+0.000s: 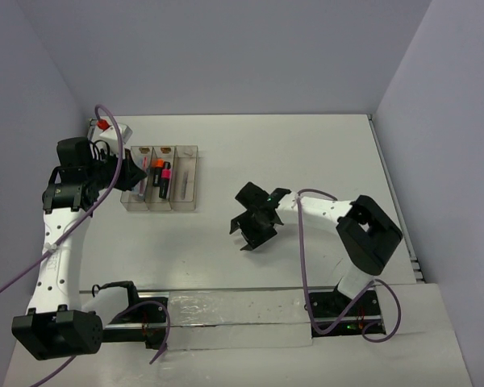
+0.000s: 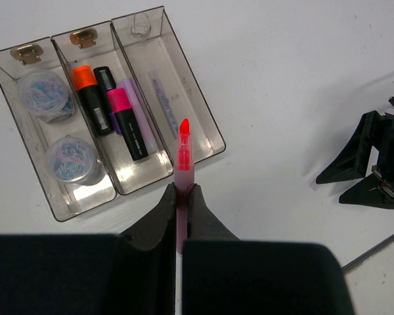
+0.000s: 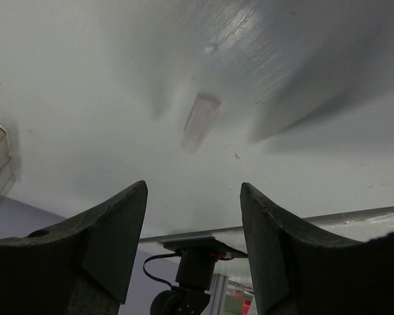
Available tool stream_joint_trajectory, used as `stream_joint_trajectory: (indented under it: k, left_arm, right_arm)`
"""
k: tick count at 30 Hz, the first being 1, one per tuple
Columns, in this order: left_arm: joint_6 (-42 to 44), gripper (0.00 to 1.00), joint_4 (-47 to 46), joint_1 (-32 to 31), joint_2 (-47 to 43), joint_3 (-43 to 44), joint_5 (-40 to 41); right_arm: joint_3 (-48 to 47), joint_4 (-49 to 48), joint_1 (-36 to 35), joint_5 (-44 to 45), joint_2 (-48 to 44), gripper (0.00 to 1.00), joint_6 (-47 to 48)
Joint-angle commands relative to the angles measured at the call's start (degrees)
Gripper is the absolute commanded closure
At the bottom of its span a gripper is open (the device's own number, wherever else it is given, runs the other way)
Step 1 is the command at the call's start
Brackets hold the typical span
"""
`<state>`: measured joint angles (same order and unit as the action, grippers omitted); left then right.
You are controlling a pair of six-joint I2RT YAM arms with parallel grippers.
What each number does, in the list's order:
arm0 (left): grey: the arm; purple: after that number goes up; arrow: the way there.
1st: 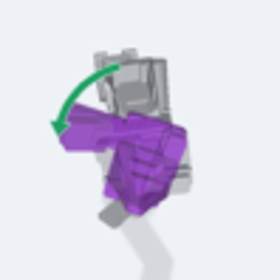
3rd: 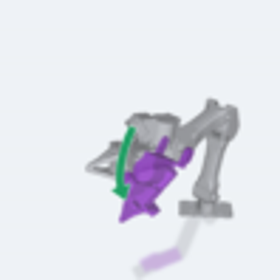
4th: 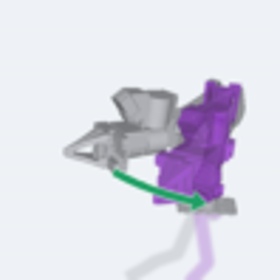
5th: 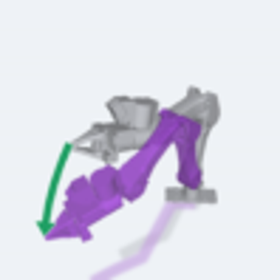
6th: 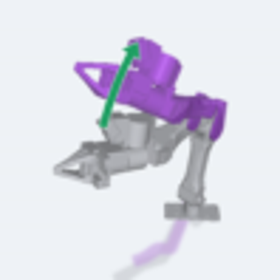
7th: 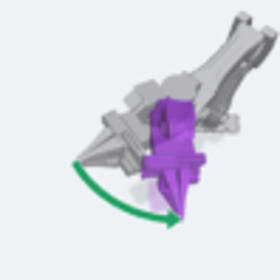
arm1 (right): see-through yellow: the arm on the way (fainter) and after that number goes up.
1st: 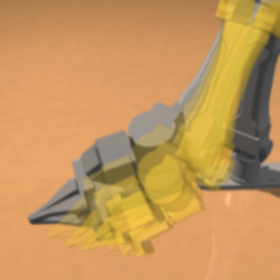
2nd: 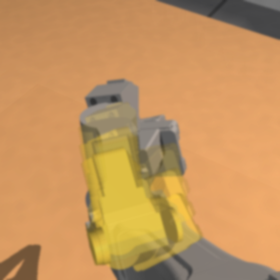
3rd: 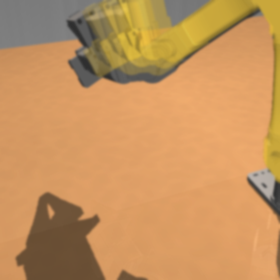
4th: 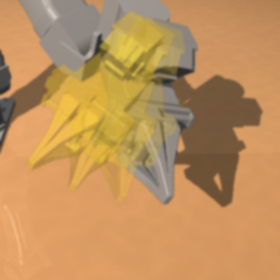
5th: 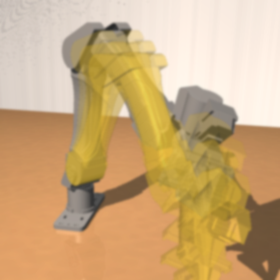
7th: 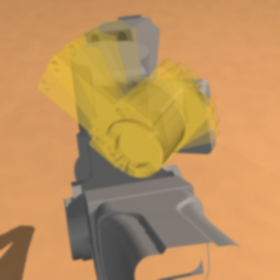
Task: Sort the stationery into containers
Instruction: Pick up the pen cap from the center of the board.
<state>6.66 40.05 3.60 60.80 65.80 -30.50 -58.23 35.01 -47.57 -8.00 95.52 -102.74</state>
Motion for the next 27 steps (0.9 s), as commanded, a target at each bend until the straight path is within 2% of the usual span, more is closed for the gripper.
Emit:
stream_joint_trajectory:
  k: [1,7,10,13,18,21,23,27]
  left_arm:
    - [0.7,1.0,-1.71,0.54,-1.32,-0.41,-1.58]
    - [0.82,1.0,-1.82,0.54,-1.2,-0.33,-1.66]
    - [0.75,1.0,-1.88,0.54,-1.12,-0.41,-1.84]
    - [0.82,1.0,-1.82,0.54,-1.03,-0.49,-1.67]
    - [0.82,1.0,-1.64,0.54,-1.03,-0.32,-1.58]
    - [0.9,1.0,-1.48,0.54,-1.02,-0.41,-1.84]
    - [0.82,1.0,-1.62,0.54,-0.83,-0.37,-1.86]
    - [0.95,1.0,-1.28,0.62,-0.77,-0.24,-2.7]
  right_arm:
    - [-3.13,4.57,1.18,0.3,2.52,0.35,-1.76]
    - [-4.08,4.53,1.52,0.17,6.15,0.37,-1.41]
    - [-3.68,4.44,2.12,2.02,6.75,0.43,-1.66]
    - [-3.9,3.84,2.57,3.36,7.79,0.51,-1.84]
    - [-2.13,3.84,2.51,4.75,8.81,0.83,-1.94]
    - [-0.37,3.83,2.57,6.84,7.58,0.96,-2.0]
    - [-0.09,3.66,2.49,8.35,6.09,1.0,-1.35]
    - [-2.48,1.36,2.04,15.32,4.21,1.0,4.31]
